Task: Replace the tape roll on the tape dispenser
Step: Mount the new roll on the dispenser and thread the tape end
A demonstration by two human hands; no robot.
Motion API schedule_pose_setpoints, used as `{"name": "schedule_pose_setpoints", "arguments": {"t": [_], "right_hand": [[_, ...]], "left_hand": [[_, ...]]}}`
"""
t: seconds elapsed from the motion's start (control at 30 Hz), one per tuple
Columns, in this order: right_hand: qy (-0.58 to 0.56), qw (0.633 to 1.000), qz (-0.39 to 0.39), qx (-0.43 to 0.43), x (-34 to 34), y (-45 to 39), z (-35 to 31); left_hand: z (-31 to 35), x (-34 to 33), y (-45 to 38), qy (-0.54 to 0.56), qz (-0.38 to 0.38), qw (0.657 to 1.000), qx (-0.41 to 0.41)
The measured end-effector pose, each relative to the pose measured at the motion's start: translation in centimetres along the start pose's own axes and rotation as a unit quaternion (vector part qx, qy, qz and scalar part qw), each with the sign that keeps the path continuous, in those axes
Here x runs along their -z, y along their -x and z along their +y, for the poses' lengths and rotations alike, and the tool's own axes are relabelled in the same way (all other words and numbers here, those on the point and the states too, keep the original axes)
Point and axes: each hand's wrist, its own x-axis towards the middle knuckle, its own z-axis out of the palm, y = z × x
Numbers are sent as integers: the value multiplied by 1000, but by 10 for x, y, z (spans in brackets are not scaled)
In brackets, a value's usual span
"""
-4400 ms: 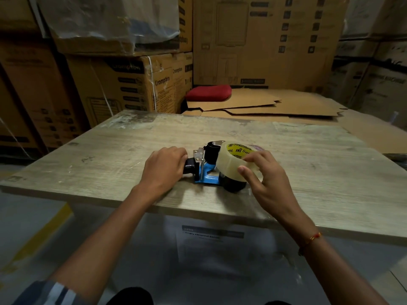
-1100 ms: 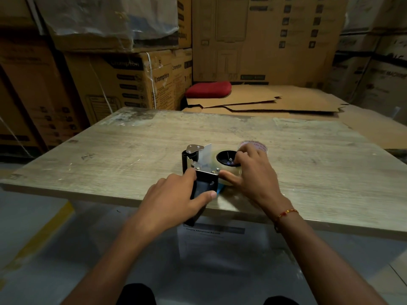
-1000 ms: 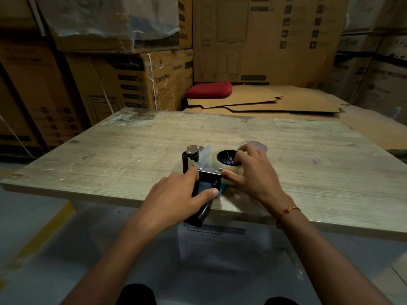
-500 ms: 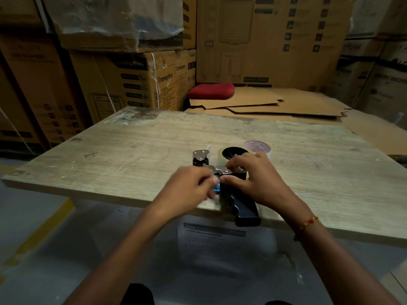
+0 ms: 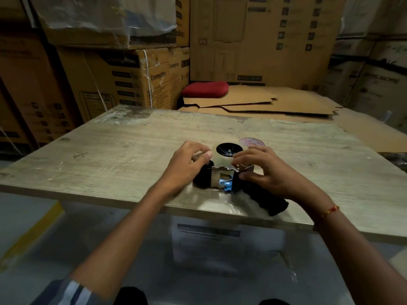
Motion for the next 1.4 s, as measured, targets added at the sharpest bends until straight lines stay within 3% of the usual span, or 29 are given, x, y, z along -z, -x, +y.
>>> {"name": "schedule_pose_setpoints", "arguments": {"t": [0.1,0.23,0.53,0.67,0.73,0.83,0.93,1.1,1.3,1.4], "right_hand": [[38,998,47,18,-9,0,-12],[44,996,76,15,-26,0,-23],[-35,999,-37,-3,-17,-6,-15],[-65,995,-73,29,-13,-4,-17],[-79,995,-47,44,-15,-1,-21],[-161,984,82,-13,-15,-3,-22],[-85,984,137,-79,-18,-9,-20],[-8,990,98,-106,-32,-18,-24],[18,989,101,-107,-36,-24,-24],[9,989,103,-108,-37,-25,-22]], "left_hand": [[-7,-12,3,-3,22,1000,-14],[-14,-15,7,8,-13,1000,-12],[-21,-20,6,2,8,1000,-21],[-23,-19,6,-3,13,1000,-20],[-22,-18,6,3,5,1000,-17],[-19,-16,4,11,-14,1000,-15],[-18,-12,-1,19,-18,1000,-16],[-1,-5,-16,-219,12,975,-35],[21,-9,-28,-373,-57,926,-7],[25,-13,-29,-419,-42,907,-18]]}}
